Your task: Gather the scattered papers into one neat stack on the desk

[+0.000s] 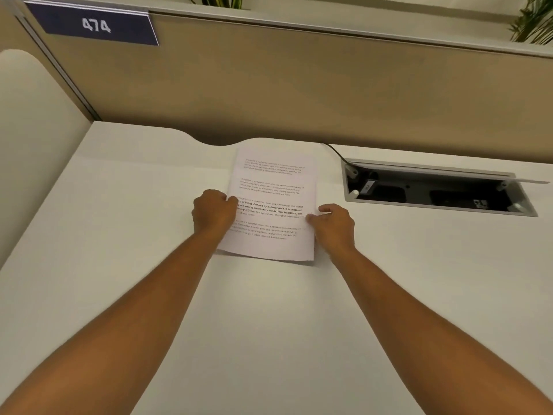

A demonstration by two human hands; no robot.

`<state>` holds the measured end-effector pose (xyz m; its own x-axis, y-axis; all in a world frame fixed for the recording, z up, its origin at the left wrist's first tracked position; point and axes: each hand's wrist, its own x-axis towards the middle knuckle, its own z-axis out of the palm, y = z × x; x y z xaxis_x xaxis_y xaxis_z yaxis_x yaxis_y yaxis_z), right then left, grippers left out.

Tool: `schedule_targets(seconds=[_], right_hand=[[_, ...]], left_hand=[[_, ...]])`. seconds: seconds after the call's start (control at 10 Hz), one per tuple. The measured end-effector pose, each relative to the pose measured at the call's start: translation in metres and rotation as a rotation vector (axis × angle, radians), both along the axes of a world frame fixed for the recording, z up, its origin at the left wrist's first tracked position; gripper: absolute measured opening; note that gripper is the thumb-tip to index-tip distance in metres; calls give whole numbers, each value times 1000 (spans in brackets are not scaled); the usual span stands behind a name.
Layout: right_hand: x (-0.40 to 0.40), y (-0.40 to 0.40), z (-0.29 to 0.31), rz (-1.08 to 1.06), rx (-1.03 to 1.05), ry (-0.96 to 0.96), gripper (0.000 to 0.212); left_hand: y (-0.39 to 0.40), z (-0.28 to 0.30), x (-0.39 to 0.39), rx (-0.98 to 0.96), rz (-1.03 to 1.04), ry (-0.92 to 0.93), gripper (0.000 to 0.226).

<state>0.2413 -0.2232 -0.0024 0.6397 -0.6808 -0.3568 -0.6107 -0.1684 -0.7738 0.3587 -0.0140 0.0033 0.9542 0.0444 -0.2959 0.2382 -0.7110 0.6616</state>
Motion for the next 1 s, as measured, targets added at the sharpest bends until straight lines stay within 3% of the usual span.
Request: schedule_targets(seconds=[0.1,0.5,0.8,1.0], right_hand=[[-10,1,-6,-21,-50,-23,36],[-11,4,4,-25,-108,-25,31],[-12,4,4,-39,-116,-31,31],[-20,8,29,-17,-116,-80,38]], left_hand=[[13,-3,-12,34,54,-53,44],[18,-2,-28,-12,69,-54,15],[20,-3,-30,-31,87,-60,19],[19,22,-45,-29,72,-96,52]])
